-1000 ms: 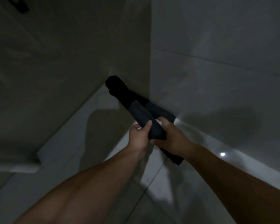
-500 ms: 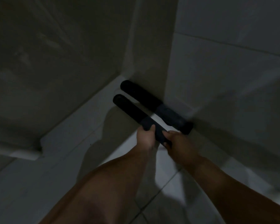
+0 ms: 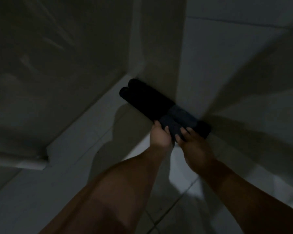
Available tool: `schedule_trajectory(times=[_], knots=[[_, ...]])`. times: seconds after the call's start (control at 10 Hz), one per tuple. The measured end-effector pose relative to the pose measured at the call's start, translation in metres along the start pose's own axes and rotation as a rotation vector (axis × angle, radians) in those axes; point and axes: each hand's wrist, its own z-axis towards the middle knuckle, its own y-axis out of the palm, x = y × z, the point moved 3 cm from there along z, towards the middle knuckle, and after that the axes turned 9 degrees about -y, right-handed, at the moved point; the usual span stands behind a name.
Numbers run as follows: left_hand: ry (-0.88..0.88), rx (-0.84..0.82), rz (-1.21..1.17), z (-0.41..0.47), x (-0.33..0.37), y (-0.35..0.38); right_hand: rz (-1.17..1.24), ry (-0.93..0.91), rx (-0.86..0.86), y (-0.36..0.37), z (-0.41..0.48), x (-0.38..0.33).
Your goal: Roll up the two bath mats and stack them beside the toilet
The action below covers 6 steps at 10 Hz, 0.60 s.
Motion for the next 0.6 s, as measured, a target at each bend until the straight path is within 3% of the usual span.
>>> schedule_trajectory(times=[0.1, 0.2, 0.5, 0.6], knots=[[0.071, -0.052, 0.177, -0.011, -0.006, 0.006, -0.182, -0.029, -0.087, 0.005, -0.001, 0.010], [0.121, -0.108, 0.219, -0.019, -0.011, 0.008, -0.270, -0.060, -0.068, 0.006, -0.003, 0.019], [0.279, -0.142, 0.317, -0.055, -0.005, -0.009, -0.125, -0.063, -0.059, -0.040, -0.033, 0.013], [0.354, -0.138, 0.348, -0.076, 0.008, -0.022, -0.051, 0.048, -0.104, -0.059, -0.059, 0.014]])
